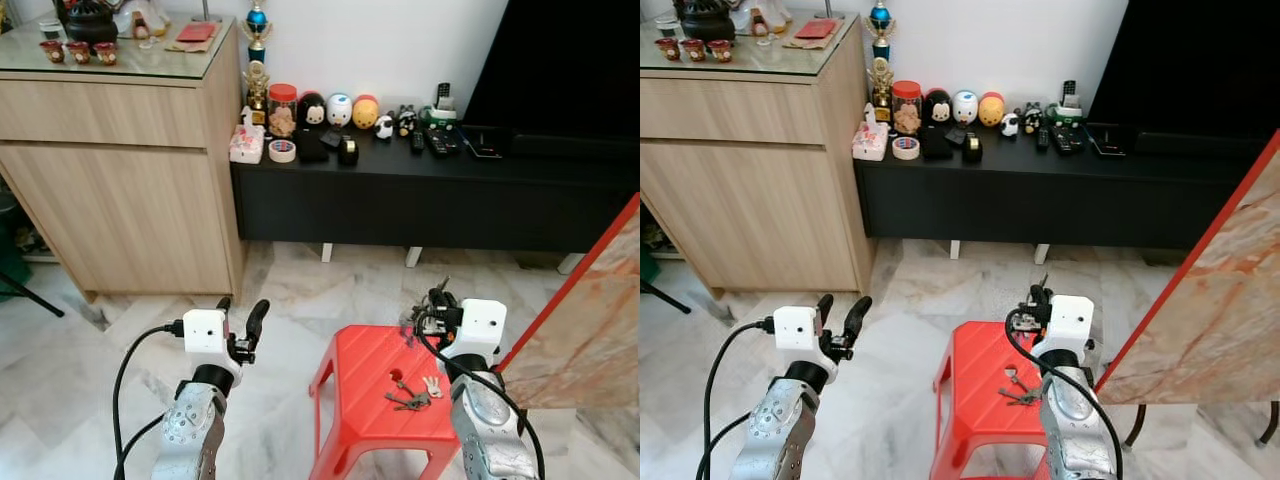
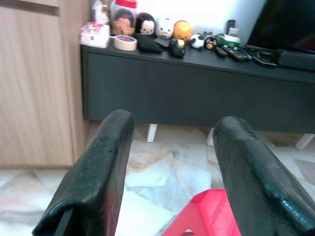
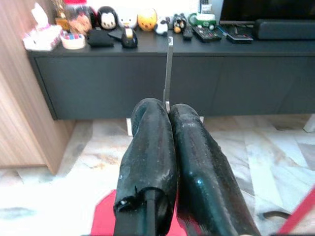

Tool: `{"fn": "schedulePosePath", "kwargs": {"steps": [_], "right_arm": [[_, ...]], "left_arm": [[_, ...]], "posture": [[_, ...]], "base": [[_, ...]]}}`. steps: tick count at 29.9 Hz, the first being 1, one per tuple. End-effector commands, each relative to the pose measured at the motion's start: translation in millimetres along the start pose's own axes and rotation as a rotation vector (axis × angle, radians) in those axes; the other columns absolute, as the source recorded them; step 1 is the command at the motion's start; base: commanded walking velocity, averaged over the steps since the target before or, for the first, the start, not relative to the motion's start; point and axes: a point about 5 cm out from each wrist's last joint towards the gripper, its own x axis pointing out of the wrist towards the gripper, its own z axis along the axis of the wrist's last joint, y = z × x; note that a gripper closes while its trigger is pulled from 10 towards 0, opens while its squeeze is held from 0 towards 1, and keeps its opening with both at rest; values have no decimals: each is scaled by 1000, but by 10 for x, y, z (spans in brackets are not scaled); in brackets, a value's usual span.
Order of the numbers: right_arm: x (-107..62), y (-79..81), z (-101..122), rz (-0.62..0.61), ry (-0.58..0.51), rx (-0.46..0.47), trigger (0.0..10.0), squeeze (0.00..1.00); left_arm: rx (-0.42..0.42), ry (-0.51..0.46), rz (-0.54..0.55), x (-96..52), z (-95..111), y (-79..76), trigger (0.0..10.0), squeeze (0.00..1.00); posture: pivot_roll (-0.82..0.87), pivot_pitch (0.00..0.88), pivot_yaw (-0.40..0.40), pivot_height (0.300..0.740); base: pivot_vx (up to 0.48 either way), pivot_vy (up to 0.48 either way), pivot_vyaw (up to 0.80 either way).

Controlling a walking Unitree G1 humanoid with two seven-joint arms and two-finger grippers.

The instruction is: Hang keys on a hook

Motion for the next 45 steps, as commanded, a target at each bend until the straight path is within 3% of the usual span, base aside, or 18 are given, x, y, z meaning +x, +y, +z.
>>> {"fn": "schedulePosePath", "kwargs": {"steps": [1, 11, 19, 45], "right_arm": [[-42, -70, -103, -13, 47, -12, 10000, 0], [-353, -232, -550, -55, 199, -54, 10000, 0], [-390, -202, -470, -58, 136, -40, 10000, 0], [-138, -194, -53, -79, -19, -41, 10000, 0]], "left_arm": [[17, 5, -18, -7, -3, -54, 10000, 0], [17, 2, -14, -2, 0, -52, 10000, 0], [20, 3, -17, 23, 4, -47, 10000, 0], [22, -3, -31, 72, 26, -70, 10000, 0]], "posture": [[41, 0, -104, 740], [43, 0, -106, 740], [34, 0, -101, 740], [26, 1, -93, 740]], "base": [[0, -330, 0], [0, -329, 0], [0, -333, 0], [0, -317, 0]]}}
